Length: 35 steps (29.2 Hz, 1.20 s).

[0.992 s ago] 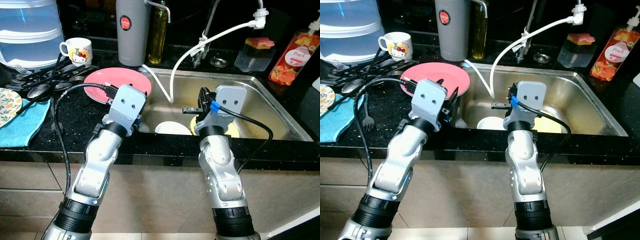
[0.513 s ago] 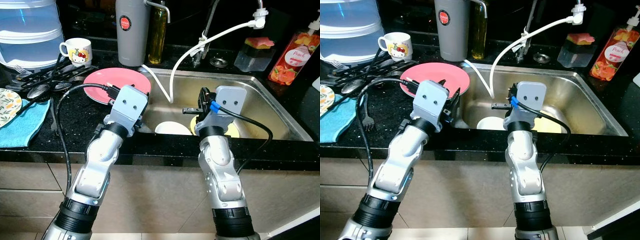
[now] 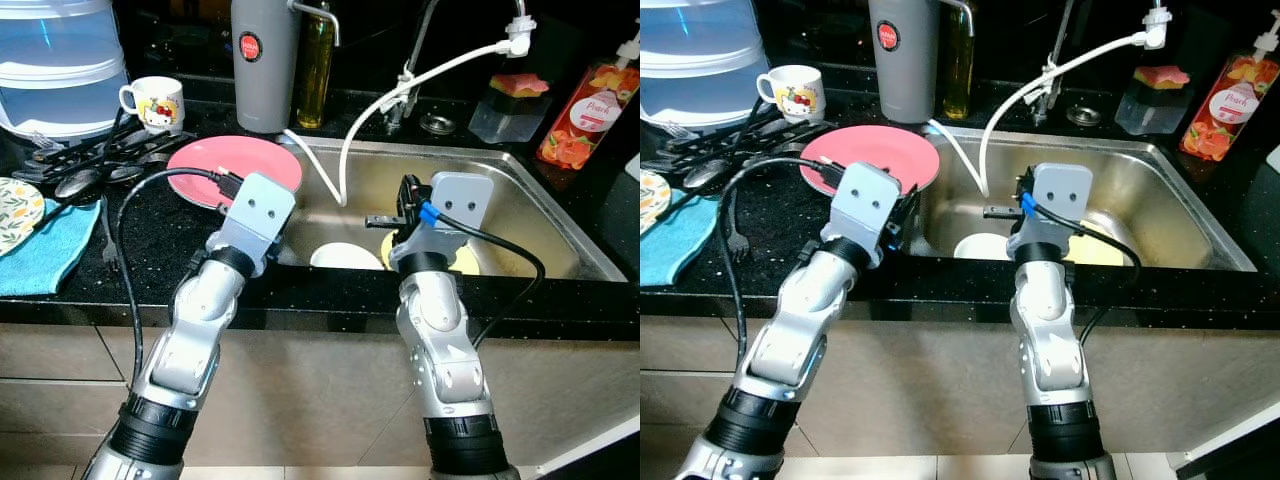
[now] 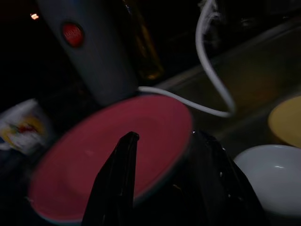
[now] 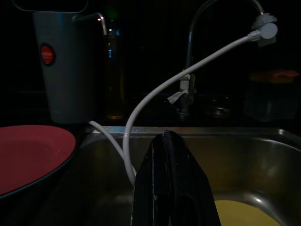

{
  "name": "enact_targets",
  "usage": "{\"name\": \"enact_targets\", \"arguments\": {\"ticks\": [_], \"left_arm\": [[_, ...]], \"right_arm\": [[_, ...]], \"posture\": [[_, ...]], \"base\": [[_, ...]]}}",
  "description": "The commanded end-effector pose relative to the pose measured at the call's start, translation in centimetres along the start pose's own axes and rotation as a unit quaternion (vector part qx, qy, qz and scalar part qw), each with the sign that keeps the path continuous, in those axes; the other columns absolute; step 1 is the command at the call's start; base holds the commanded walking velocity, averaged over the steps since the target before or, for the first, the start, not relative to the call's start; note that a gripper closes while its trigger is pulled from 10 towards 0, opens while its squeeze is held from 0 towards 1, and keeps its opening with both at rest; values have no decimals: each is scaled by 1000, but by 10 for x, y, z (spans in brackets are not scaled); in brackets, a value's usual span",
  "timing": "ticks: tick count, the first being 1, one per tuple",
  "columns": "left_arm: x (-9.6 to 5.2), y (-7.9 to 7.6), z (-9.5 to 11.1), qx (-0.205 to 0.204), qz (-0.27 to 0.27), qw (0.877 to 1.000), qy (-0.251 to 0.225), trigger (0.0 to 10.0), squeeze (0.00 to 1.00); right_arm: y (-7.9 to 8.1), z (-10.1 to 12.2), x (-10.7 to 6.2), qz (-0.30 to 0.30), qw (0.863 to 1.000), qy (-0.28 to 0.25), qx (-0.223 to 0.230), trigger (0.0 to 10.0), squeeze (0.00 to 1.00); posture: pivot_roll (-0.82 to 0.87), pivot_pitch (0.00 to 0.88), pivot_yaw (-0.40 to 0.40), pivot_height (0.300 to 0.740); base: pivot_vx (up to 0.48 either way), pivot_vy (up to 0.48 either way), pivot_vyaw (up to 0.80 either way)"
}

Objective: Kitchen organization

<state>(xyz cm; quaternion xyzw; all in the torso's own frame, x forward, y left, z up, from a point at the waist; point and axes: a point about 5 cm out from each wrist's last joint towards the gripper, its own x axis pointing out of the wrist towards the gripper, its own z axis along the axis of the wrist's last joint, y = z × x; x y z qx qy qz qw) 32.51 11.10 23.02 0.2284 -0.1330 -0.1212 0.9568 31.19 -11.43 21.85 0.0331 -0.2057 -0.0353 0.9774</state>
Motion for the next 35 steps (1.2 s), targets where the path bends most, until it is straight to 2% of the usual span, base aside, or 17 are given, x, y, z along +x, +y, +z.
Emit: {"name": "enact_targets", "arguments": {"ticks": [1,3,4,5,10,11,12,13,15,16,18,21,22,28,33,35], "left_arm": [[2,6,11,50,-5,999,-15,10000,0],[4,13,16,108,-11,994,-25,10000,0],[4,13,16,108,-11,994,-25,10000,0],[7,22,18,145,-17,989,-16,10000,0],[10,33,14,171,-42,984,30,10000,0],[10,37,9,176,-55,981,57,10000,0],[9,43,3,201,-84,972,84,10000,0],[9,43,3,201,-84,972,84,10000,0],[8,52,-4,231,-121,958,120,10000,0],[8,52,-4,231,-121,958,120,10000,0],[8,56,-5,253,-153,946,133,10000,0],[9,57,-6,263,-169,940,138,10000,0],[10,59,-6,281,-181,932,139,10000,0],[17,64,-7,306,-202,919,146,10000,0],[28,70,-4,354,-220,898,144,10000,0],[29,71,-5,357,-222,896,146,10000,0]], "right_arm": [[-4,-4,-2,-12,1000,5,0,10000,0],[-4,-4,-2,-13,1000,5,1,10000,0],[-4,-4,-2,-13,1000,5,1,10000,0],[-2,-5,-2,-11,1000,7,2,10000,0],[-2,-6,-3,-8,1000,9,2,10000,0],[-2,-6,-3,-8,1000,9,2,10000,0],[-2,-7,-3,-9,1000,11,2,10000,0],[-2,-7,-3,-9,1000,11,2,10000,0],[-2,-8,-2,-9,1000,12,2,10000,0],[-2,-8,-2,-9,1000,12,2,10000,0],[-1,-8,-2,-10,1000,12,3,10000,0],[-1,-8,-2,-10,1000,12,4,10000,0],[-1,-8,-2,-11,1000,12,4,10000,0],[-2,-8,-3,-15,1000,11,4,10000,0],[-4,-8,-3,-19,1000,10,3,10000,0],[-4,-8,-3,-18,1000,10,3,10000,0]], "posture": [[248,0,-39,740],[254,0,-40,740],[254,0,-40,740],[261,0,-41,740],[262,0,-41,740],[270,0,-43,740],[274,0,-42,740],[274,0,-42,740],[275,0,-40,740],[275,0,-40,740],[275,0,-36,740],[275,0,-36,740],[273,0,-35,740],[267,0,-29,740],[270,0,-31,740],[267,0,-33,740]], "base": [[0,0,0],[0,0,0],[0,0,0],[0,0,0],[0,0,0],[0,0,0],[0,0,0],[0,0,0],[0,0,0],[0,0,0],[0,0,0],[0,0,0],[0,0,0],[0,0,0],[0,0,0],[0,0,0]]}}
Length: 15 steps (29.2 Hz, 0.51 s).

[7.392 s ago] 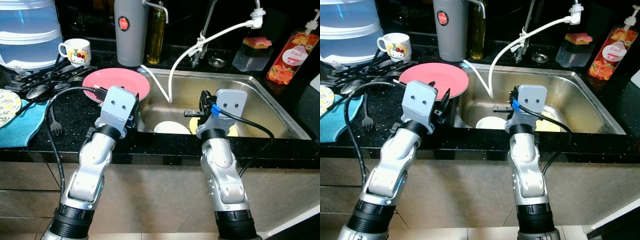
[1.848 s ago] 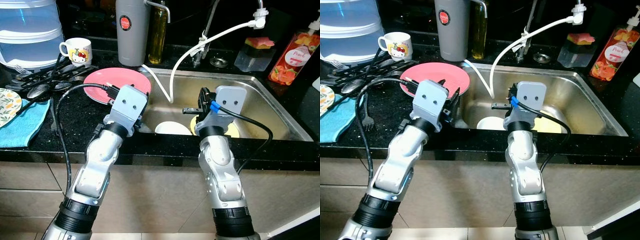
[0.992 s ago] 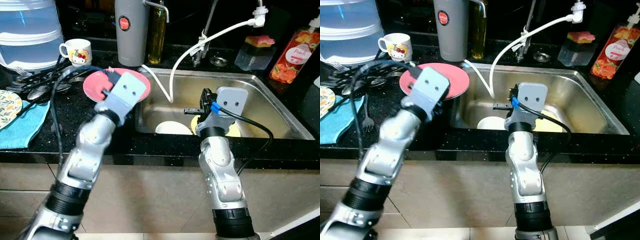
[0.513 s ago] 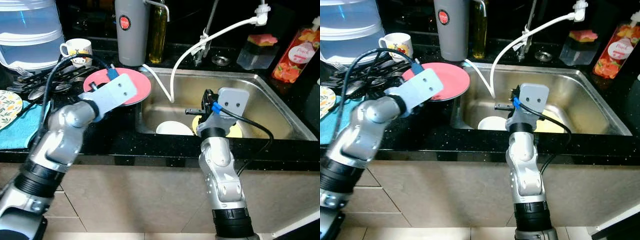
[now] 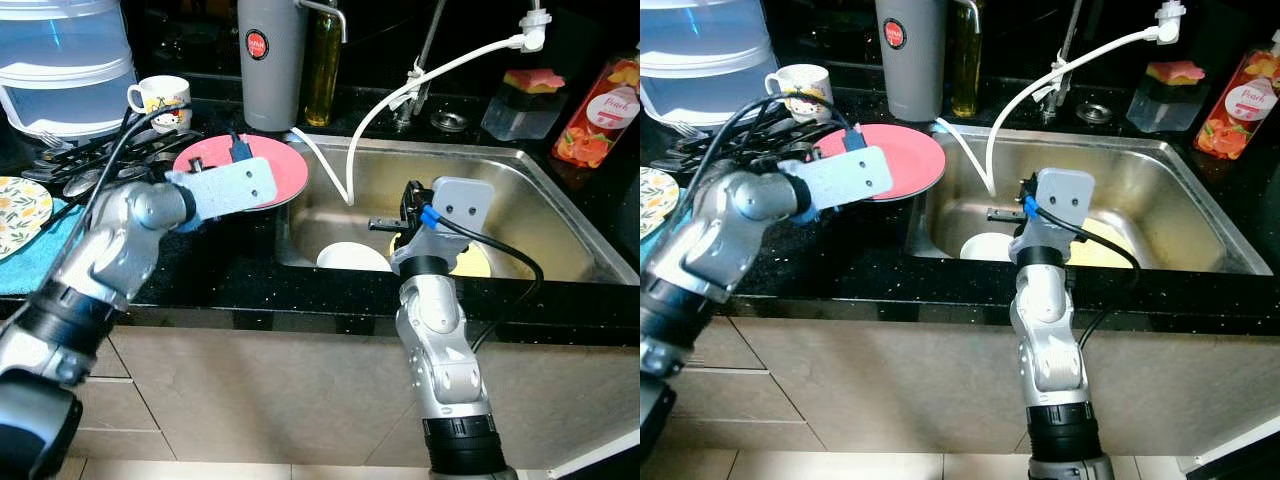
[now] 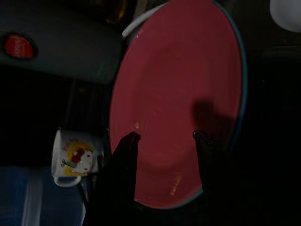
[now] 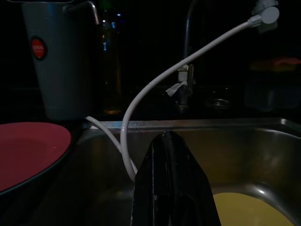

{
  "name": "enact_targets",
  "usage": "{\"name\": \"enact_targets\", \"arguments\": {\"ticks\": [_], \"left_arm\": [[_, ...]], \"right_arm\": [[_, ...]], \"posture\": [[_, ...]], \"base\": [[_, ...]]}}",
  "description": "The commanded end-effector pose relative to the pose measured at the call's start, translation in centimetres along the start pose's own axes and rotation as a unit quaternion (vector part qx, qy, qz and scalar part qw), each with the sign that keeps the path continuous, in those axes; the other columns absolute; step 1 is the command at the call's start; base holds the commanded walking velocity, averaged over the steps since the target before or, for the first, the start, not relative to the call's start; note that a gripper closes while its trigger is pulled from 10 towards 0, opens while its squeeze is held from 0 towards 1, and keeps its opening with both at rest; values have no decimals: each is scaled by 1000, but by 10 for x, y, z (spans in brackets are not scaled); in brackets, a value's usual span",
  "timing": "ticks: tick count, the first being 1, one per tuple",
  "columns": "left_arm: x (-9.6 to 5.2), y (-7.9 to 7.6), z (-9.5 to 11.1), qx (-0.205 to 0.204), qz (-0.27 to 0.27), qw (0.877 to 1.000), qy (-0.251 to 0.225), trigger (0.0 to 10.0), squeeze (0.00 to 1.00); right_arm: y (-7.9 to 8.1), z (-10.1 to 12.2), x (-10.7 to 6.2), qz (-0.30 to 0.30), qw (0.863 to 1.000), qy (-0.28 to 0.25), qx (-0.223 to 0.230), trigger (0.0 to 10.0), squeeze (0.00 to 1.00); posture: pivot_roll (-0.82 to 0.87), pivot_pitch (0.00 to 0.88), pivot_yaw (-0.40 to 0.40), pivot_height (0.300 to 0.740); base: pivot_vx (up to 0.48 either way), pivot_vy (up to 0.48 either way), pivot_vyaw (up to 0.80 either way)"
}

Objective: Kitchen organization

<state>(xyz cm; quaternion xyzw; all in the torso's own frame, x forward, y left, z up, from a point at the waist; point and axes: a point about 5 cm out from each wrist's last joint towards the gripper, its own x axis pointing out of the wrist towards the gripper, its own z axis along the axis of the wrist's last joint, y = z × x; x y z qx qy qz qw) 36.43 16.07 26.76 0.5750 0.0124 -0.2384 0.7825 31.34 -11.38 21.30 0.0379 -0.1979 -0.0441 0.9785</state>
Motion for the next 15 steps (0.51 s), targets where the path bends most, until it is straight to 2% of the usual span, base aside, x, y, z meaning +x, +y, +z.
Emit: {"name": "enact_targets", "arguments": {"ticks": [1,6,9,15], "left_arm": [[2,-1,-8,24,-18,999,18,10000,0],[6,-2,-11,36,-38,999,16,10000,0],[6,-6,-9,39,-73,997,-2,10000,0],[9,0,-7,63,-87,994,-9,10000,0]], "right_arm": [[-3,-2,-2,-8,1000,2,1,10000,0],[-3,-2,-2,-8,1000,1,1,10000,0],[-4,-2,-2,-10,1000,2,0,10000,0],[-4,-2,-2,-10,1000,2,0,10000,0]], "posture": [[267,0,-32,740],[263,1,-30,740],[263,3,-31,740],[260,3,-31,740]], "base": [[0,0,0],[0,0,0],[0,0,0],[0,0,0]]}}
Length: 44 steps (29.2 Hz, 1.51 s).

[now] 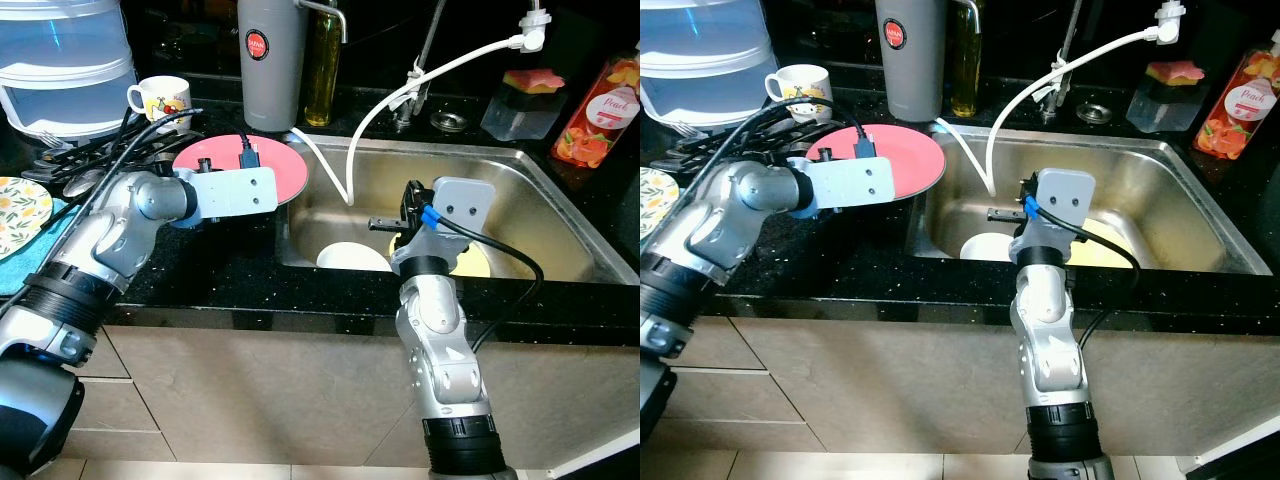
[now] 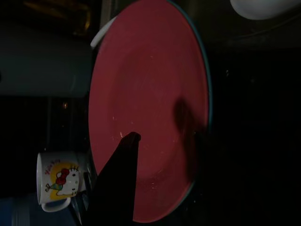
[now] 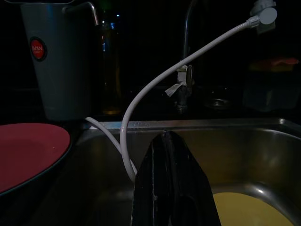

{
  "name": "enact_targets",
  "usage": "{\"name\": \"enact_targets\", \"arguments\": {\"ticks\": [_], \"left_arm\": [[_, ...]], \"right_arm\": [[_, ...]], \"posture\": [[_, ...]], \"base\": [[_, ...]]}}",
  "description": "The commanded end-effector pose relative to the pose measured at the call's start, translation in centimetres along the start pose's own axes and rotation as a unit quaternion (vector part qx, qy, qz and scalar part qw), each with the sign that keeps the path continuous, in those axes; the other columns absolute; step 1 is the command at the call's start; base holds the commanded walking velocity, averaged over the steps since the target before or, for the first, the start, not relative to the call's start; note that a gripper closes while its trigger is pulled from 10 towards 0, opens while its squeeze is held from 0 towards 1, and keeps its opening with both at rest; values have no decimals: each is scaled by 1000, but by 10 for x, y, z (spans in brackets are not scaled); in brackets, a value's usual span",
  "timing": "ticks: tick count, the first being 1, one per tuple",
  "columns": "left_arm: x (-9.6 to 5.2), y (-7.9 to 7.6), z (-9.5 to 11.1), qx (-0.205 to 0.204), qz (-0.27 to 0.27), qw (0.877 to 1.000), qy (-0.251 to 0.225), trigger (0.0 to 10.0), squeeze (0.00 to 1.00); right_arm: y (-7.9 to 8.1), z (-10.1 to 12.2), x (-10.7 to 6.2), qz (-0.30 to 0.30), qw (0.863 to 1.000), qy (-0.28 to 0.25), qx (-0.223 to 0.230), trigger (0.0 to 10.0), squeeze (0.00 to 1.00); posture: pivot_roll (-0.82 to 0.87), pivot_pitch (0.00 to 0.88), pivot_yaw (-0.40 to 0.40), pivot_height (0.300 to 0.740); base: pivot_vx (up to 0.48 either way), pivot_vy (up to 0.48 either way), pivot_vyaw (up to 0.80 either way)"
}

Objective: Kitchen organization

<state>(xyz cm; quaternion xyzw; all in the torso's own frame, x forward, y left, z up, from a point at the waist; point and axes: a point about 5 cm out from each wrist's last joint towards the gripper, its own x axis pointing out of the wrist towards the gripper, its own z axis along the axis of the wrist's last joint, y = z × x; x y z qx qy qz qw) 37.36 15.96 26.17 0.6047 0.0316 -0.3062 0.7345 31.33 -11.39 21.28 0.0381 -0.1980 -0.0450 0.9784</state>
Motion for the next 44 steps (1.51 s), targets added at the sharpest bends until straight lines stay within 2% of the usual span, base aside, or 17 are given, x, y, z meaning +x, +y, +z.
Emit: {"name": "enact_targets", "arguments": {"ticks": [1,9,13,23,37,44], "left_arm": [[-2,1,-4,25,-15,1000,10,10000,0],[0,7,-2,30,-29,999,-8,10000,0],[1,13,7,22,-32,999,-33,10000,0],[0,14,17,12,-49,996,-72,10000,0],[11,-1,1,25,-66,997,-35,10000,0],[15,-2,-4,36,-51,998,-18,10000,0]], "right_arm": [[-4,-1,-2,-9,1000,1,0,10000,0],[-4,-1,-2,-11,1000,2,0,10000,0],[-4,-1,-2,-11,1000,2,0,10000,0],[-4,-2,-2,-12,1000,3,1,10000,0],[-5,-1,-2,-12,1000,3,1,10000,0],[-5,-2,-3,-12,1000,3,1,10000,0]], "posture": [[258,4,-29,740],[260,6,-28,740],[260,8,-27,740],[260,9,-28,740],[259,11,-30,740],[257,12,-30,740]], "base": [[0,0,0],[0,0,0],[0,0,0],[0,0,0],[0,0,0],[0,0,0]]}}
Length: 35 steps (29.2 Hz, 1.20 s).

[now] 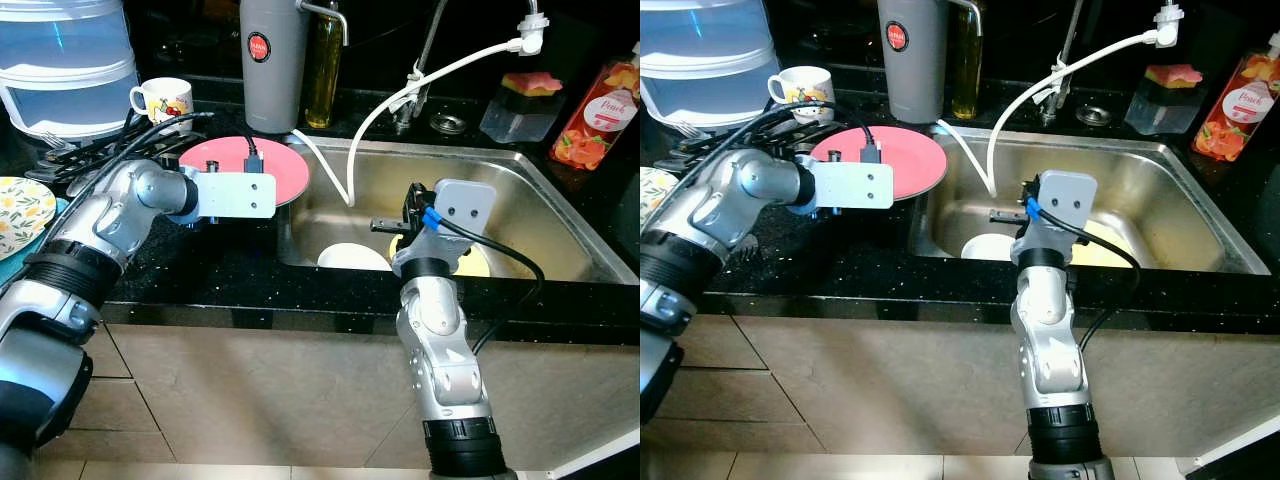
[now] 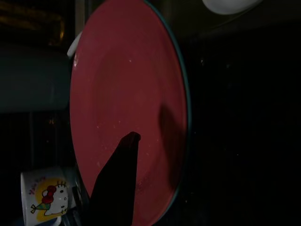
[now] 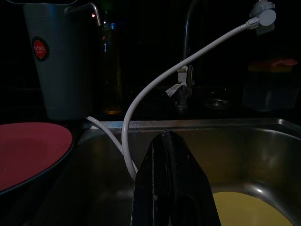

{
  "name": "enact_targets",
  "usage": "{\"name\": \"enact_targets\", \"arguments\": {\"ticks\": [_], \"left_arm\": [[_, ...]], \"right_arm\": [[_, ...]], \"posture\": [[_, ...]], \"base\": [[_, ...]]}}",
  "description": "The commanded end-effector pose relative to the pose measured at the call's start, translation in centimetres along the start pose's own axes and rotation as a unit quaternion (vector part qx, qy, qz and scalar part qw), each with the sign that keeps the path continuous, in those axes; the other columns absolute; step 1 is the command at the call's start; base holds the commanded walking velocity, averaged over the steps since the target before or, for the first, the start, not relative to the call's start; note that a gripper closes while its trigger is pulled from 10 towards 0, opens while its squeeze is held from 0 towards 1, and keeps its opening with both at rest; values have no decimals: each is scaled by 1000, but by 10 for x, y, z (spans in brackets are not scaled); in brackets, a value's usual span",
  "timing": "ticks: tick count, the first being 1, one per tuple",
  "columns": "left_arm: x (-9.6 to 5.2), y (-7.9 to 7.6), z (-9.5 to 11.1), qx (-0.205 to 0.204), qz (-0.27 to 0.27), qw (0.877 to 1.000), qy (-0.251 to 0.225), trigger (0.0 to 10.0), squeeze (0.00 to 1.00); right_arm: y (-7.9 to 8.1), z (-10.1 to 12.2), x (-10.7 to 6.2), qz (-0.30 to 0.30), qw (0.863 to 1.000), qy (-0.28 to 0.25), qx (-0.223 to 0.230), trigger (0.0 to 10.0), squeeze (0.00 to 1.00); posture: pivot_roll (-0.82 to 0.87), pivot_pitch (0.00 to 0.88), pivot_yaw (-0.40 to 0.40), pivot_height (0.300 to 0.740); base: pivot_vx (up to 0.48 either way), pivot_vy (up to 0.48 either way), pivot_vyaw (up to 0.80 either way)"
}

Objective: Kitchen organization

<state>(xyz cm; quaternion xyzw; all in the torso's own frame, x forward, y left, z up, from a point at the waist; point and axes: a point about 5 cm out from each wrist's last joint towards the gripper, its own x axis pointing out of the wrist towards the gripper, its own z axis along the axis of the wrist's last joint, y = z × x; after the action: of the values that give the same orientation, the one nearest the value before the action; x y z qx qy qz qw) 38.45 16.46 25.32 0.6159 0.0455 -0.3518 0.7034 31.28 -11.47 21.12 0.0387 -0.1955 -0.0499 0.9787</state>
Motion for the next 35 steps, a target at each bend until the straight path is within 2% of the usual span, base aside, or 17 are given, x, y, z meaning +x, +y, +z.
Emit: {"name": "enact_targets", "arguments": {"ticks": [1,2,4,5,6,7,18,27,30,32,33,34,35], "left_arm": [[5,0,5,14,3,1000,-2,9569,0],[6,0,5,14,6,1000,-1,8196,0],[6,1,4,14,12,1000,1,7804,0],[7,2,4,16,16,1000,3,4588,0],[7,2,4,16,16,1000,3,4588,0],[9,3,3,19,29,999,4,0,0],[10,8,7,35,65,997,-10,0,0],[7,17,9,70,98,993,-9,0,0],[7,19,9,70,102,992,-11,0,0],[7,15,14,38,81,995,-39,0,0],[7,15,14,38,81,995,-39,0,0],[7,12,19,14,65,996,-63,10000,0],[7,9,22,-1,54,995,-80,10000,0]], "right_arm": [[-4,0,-2,-7,1000,0,1,10000,0],[-4,0,-2,-7,1000,0,1,10000,0],[-4,0,-2,-7,1000,0,1,10000,0],[-3,0,-2,-7,1000,0,1,10000,0],[-3,0,-2,-7,1000,0,1,10000,0],[-3,0,-2,-7,1000,0,1,10000,0],[-2,1,-1,-6,1000,-1,3,10000,0],[0,3,1,3,1000,-3,5,10000,0],[0,3,1,4,1000,-4,4,10000,0],[0,3,1,5,1000,-4,4,10000,0],[0,3,1,5,1000,-4,4,10000,0],[0,4,1,6,1000,-4,4,10000,0],[1,4,1,6,1000,-4,3,10000,0]], "posture": [[257,12,-30,740],[257,12,-30,740],[257,12,-30,740],[255,14,-31,740],[255,14,-31,740],[256,16,-32,740],[252,23,-37,740],[241,23,-55,740],[239,20,-56,740],[232,17,-57,740],[232,17,-57,740],[232,17,-57,740],[232,17,-57,740]], "base": [[0,0,0],[0,0,0],[0,0,0],[0,0,0],[0,0,0],[0,0,0],[0,0,0],[0,0,0],[0,0,0],[0,0,0],[0,0,0],[0,0,0],[0,0,0]]}}
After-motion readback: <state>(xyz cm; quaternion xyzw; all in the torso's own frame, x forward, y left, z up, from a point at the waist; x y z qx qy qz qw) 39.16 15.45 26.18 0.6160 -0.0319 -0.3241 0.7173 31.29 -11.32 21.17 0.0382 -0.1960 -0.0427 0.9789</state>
